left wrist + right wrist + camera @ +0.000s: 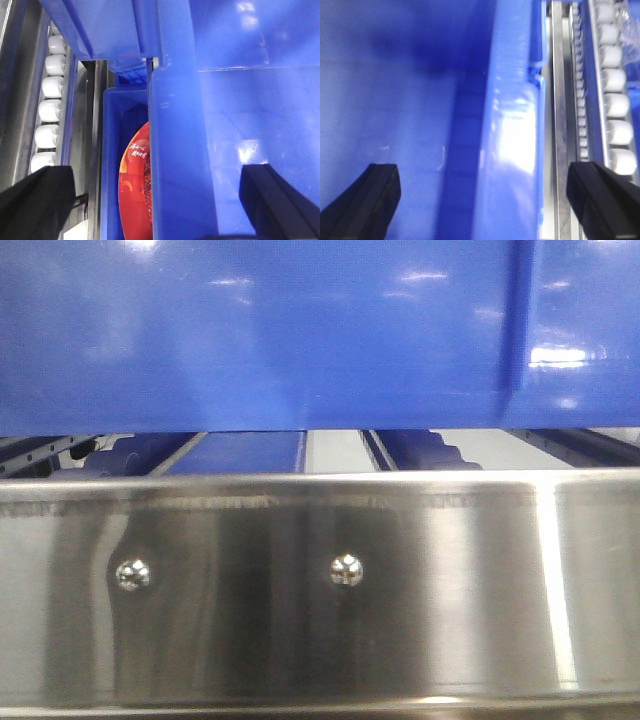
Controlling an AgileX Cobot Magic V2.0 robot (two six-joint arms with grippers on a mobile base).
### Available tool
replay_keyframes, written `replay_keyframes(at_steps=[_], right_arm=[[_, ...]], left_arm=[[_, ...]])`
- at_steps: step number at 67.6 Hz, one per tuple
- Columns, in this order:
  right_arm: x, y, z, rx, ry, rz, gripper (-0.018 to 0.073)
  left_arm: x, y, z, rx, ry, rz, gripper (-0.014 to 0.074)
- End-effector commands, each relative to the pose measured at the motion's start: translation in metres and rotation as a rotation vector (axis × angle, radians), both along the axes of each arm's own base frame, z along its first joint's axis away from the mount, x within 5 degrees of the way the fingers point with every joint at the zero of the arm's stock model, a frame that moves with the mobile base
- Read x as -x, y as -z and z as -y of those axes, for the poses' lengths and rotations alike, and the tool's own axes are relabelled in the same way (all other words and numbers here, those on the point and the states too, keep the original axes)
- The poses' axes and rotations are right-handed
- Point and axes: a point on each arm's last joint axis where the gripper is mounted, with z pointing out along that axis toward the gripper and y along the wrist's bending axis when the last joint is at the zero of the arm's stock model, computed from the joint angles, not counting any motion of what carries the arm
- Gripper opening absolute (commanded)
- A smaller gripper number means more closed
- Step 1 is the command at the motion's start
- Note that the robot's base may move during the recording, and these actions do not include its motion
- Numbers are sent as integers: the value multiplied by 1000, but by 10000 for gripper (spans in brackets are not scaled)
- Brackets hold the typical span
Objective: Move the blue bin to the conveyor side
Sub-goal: 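Close both grippers on opposite side walls of the blue bin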
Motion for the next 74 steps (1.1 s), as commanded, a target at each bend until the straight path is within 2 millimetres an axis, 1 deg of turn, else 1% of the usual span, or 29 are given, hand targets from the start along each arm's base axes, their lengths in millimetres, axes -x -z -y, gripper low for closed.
replay_keyframes(at_steps=[1,35,55,74], right_arm=[[-2,-1,0,1,0,14,559],[-2,-1,0,1,0,14,559],[-2,-1,0,1,0,14,559],[-2,-1,0,1,0,14,559]], left_arm=[[0,-1,0,7,0,10,568],[0,-1,0,7,0,10,568],[1,-1,4,49,14,8,568],[1,-1,4,49,14,8,568]])
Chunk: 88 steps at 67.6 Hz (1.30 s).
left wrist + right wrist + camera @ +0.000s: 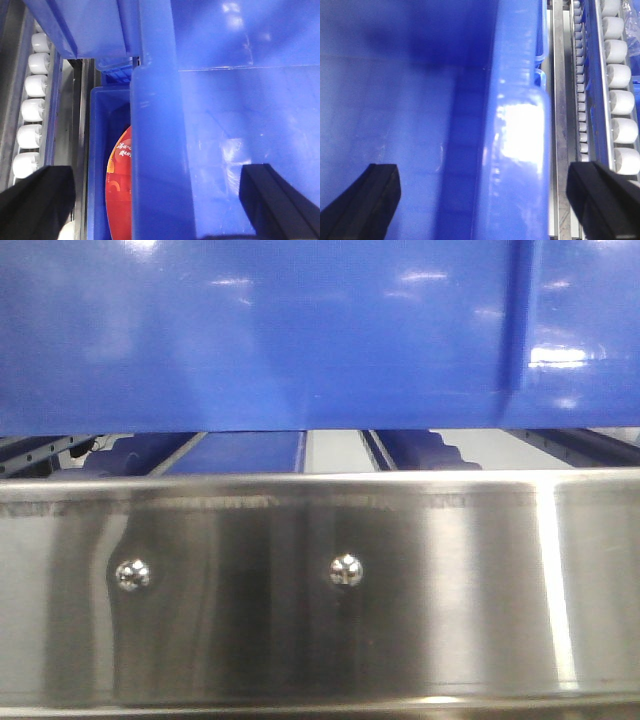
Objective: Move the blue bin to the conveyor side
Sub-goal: 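Close both grippers on opposite side walls of the blue bin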
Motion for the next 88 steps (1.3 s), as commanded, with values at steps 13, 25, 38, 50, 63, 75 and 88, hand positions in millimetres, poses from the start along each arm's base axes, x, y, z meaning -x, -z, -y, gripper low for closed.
replay_keyframes(at_steps=[13,25,38,50,63,75,88], right_arm=[[0,-4,0,-1,-1,22,559],[0,-4,0,-1,-1,22,559],[0,-4,0,-1,-1,22,559],[0,-4,0,-1,-1,22,559],[0,-4,0,-1,-1,22,559],[3,-7,1,-3,-1,31,559],[8,-13,3,-9,-1,51,559]], left_arm=[[0,-1,1,15,2,10,568],[0,-1,1,19,3,10,568],[0,0,2,26,5,7,568],[-3,3,4,44,10,-5,568],[-5,4,4,48,11,-10,568],[-5,4,4,48,11,-10,568],[-5,4,4,48,11,-10,568]])
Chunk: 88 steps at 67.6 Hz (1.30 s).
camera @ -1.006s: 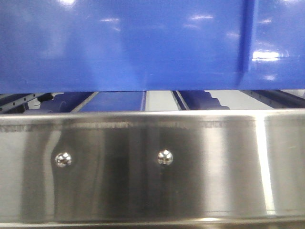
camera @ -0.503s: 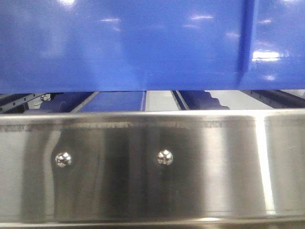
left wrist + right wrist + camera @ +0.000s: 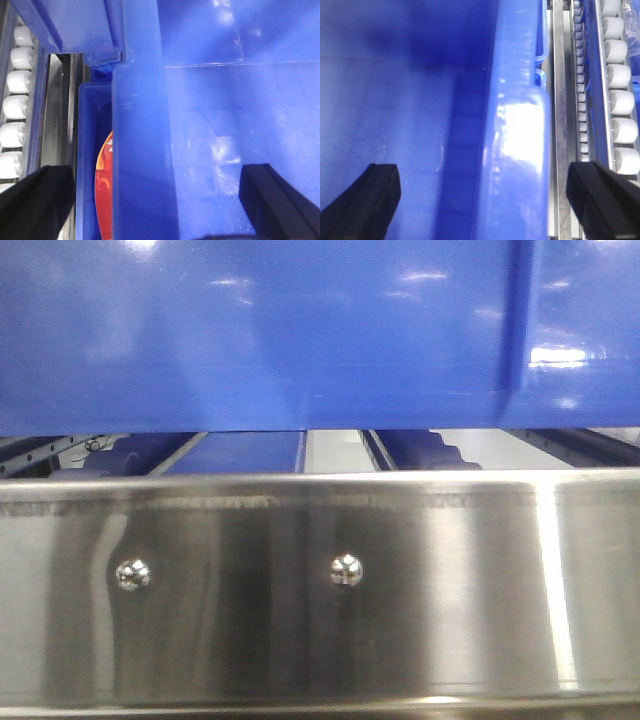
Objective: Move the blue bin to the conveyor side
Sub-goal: 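Close both grippers on opposite side walls of the blue bin, then lift the blue bin with both grippers and pull it off the shelf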
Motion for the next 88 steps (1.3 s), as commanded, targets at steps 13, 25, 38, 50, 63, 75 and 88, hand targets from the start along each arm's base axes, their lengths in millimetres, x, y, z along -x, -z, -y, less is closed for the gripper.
replay_keyframes(at_steps=[13,25,38,50,63,75,88], right_arm=[[5,-10,2,-6,-1,40,559],[5,-10,2,-6,-1,40,520],[5,-10,2,-6,-1,40,176],[5,-10,2,-6,-1,40,-83],[5,-10,2,-6,-1,40,-72],[9,-13,3,-10,-1,51,-71],[27,-32,9,-28,-1,111,-80]], left_arm=[[1,-1,0,8,0,11,568],[1,-1,0,8,0,11,564],[1,-1,0,8,0,11,347],[1,-1,0,8,0,11,-33],[1,-1,-1,0,-3,11,-9],[2,-3,-1,0,-3,16,-9],[18,-20,-2,3,-3,76,-9]])
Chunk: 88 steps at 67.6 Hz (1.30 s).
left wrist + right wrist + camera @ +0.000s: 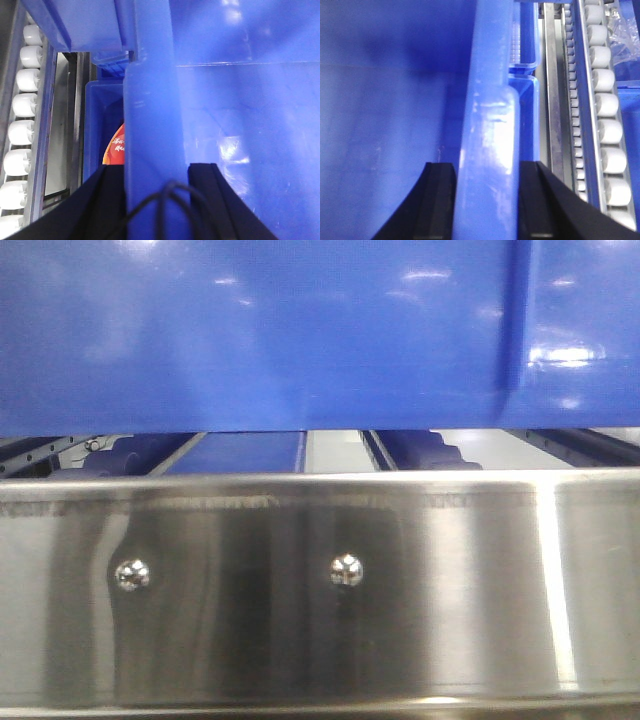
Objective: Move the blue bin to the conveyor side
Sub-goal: 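Lift the blue bin with both grippers and pull it off the shelf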
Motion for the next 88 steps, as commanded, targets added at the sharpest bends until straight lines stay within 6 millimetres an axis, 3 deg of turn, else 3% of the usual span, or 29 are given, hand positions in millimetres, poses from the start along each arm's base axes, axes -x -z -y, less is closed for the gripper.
replay_keyframes(at_steps=[1,21,40,50,68,88], right_arm=[[19,-23,5,-25,-12,92,-80],[63,-60,20,-50,-6,228,-80],[106,-86,33,-86,-4,344,-80],[127,-84,40,-91,-4,360,-80],[160,-64,50,-105,-5,426,-80],[185,-80,58,-153,-6,588,-80]], left_arm=[[16,-20,0,15,1,88,-9],[53,-51,-2,21,1,205,-9],[111,-85,-5,28,2,363,-9],[139,-92,-6,31,2,417,-9],[172,-83,-8,33,3,461,-9],[201,-97,-8,55,12,637,-9]])
